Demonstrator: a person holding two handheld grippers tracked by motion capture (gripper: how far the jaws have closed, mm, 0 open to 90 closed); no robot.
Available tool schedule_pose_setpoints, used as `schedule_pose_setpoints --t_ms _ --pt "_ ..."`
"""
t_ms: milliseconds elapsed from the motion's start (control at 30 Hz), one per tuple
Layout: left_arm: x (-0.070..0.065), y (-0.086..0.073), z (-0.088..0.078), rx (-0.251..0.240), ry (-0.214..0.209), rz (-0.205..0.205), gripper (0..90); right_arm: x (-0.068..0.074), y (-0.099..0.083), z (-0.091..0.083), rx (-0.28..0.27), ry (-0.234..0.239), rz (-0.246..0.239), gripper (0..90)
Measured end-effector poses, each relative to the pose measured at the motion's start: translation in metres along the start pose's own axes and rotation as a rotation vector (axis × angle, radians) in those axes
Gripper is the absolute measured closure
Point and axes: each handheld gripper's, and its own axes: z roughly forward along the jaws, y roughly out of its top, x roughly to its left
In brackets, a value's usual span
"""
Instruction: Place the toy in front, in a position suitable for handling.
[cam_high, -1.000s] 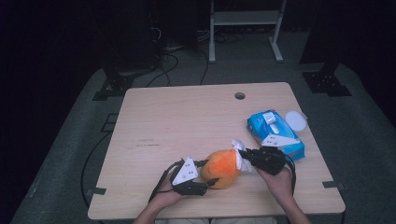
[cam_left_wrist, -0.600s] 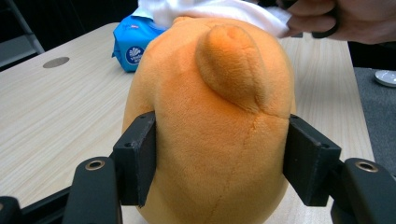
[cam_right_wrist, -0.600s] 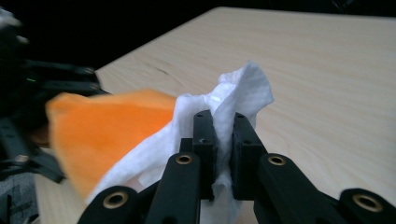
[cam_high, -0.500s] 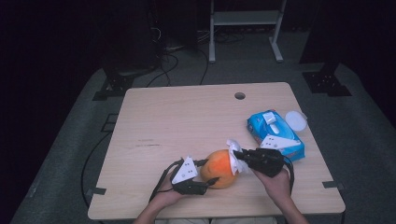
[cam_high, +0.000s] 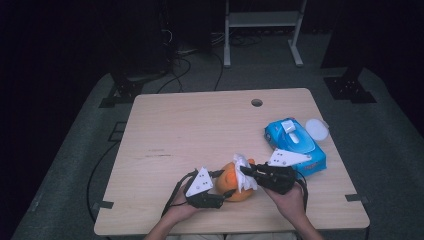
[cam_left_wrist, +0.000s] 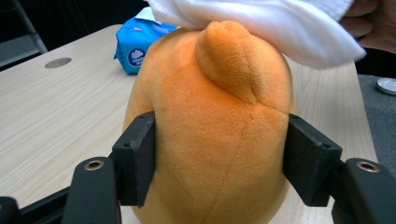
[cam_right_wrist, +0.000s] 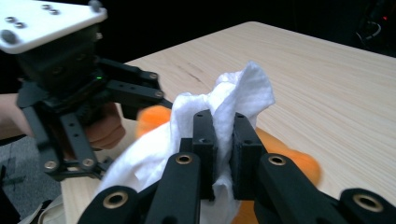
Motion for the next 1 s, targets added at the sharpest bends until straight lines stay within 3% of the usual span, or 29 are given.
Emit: schedule_pose_setpoints --t_ms 133,167,200,267,400,467,500,733,800,867,967,1000 --pt "0.003 -0.002 0.005 0.000 0.022 -0.041 12.5 0.001 0.000 0.000 0.000 -0.008 -0.012 82.0" --pt "0.003 -0.003 0.005 -0.001 0.016 -0.052 12.2 0.002 0.001 0.000 0.001 -0.009 -0.014 82.0" --pt "0.003 -0.003 0.004 -0.001 0.008 -0.043 14.0 0.003 0.001 0.000 -0.002 -0.009 -0.015 82.0" --pt "0.000 0.000 0.002 -0.011 0.014 -0.012 25.9 0.010 0.004 -0.002 -0.014 -0.007 -0.043 82.0" --pt "-0.006 0.007 0.002 -0.008 0.041 -0.009 38.1 0.036 0.012 0.002 -0.021 0.033 -0.137 82.0" --pt "-0.007 0.008 0.001 0.001 0.044 0.000 42.8 0.046 0.014 0.007 0.006 0.003 -0.204 82.1" --pt "-0.007 0.009 0.000 -0.002 0.048 0.002 44.2 0.047 0.014 0.008 0.011 -0.018 -0.213 82.3" --pt "-0.005 0.013 -0.006 -0.007 0.051 -0.005 45.8 0.017 0.009 -0.005 -0.015 -0.075 -0.106 82.3" --pt "-0.005 0.013 -0.007 -0.002 0.052 -0.003 45.8 0.011 0.007 -0.005 -0.012 -0.068 -0.073 82.3" --pt "-0.006 0.014 -0.006 0.002 0.055 0.001 45.8 0.017 0.009 -0.005 -0.020 -0.061 -0.088 82.2" --pt "-0.008 0.015 -0.005 0.001 0.055 0.008 45.9 0.031 0.013 -0.003 -0.034 -0.004 -0.136 82.1" --pt "-0.008 0.015 -0.005 0.001 0.056 0.009 45.9 0.035 0.014 -0.001 -0.028 -0.005 -0.156 82.1"
